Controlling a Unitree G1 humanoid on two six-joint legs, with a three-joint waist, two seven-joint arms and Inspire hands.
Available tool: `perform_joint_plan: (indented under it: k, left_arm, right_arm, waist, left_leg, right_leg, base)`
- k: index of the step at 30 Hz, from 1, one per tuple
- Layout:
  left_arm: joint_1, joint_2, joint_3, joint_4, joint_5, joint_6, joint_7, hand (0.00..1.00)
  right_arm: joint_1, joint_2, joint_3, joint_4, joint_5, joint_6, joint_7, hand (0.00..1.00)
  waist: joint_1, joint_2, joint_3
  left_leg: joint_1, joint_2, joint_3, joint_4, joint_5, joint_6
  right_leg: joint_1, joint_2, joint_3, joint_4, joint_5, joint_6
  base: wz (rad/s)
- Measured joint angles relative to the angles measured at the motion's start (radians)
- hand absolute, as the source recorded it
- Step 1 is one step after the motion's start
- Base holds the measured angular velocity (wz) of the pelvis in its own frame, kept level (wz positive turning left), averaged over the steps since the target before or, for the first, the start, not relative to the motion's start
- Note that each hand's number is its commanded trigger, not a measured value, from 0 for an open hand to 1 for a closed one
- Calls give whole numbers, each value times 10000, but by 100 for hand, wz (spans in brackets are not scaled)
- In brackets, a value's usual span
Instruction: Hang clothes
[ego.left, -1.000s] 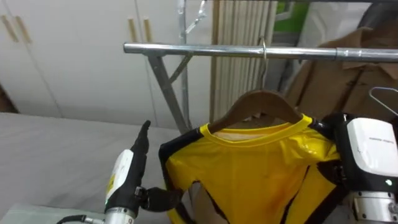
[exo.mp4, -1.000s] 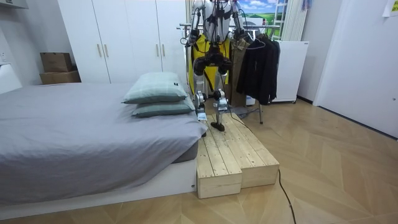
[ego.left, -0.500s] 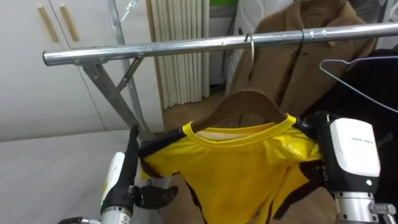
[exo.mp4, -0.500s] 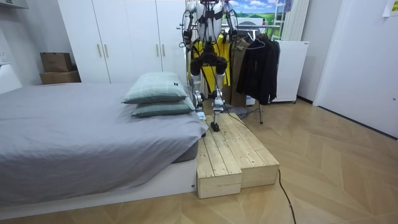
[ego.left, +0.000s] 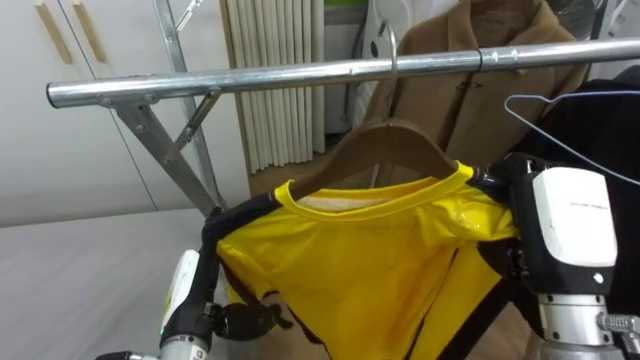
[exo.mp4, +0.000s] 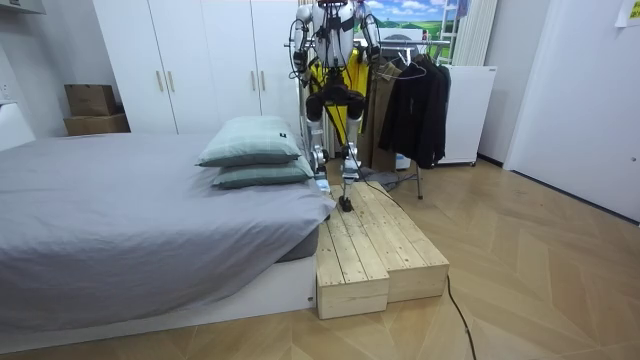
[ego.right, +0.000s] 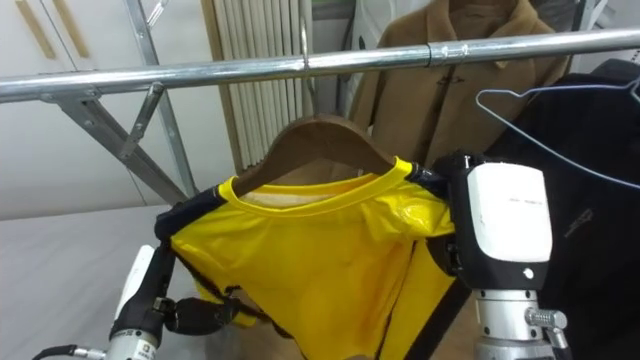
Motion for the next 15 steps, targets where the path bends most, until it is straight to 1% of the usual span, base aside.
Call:
perform_joint_plan:
  k: [3, 9, 13, 15]
  left_arm:
    - [4, 0, -11, 0, 0, 27, 7, 0]
    - [3, 2, -15, 0, 98, 67, 29, 0]
    - [20, 3, -20, 2, 87, 70, 179, 0]
    - [24, 2, -22, 2, 88, 75, 217, 0]
  right_arm:
    - [-8, 3, 0, -1, 0, 2, -1, 100]
    - [-80, 5, 8, 0, -1, 26, -1, 100]
    - [-349, 6, 16, 0, 1, 113, -1, 100]
    - [-462, 6, 14, 0, 2, 135, -4, 100]
  waist:
    - [-1, 9, -7]
    - [44, -1, -14]
    - [53, -63, -55]
    - [35, -66, -57]
  left_leg:
    - [14, 22, -70, -47, 22, -29]
    - [6, 24, -104, -59, 22, -28]
    - [14, 22, -145, -90, 22, -29]
    - [46, 39, -207, -133, 22, -28]
  right_leg:
    - [95, 24, -19, -117, 74, -18]
    - [106, 29, -17, -139, 79, -20]
    - [129, 32, -12, -180, 85, -17]
    - [218, 48, -20, -324, 152, -10]
  base:
    - [1]
    - [0]
    - [1]
    - [5]
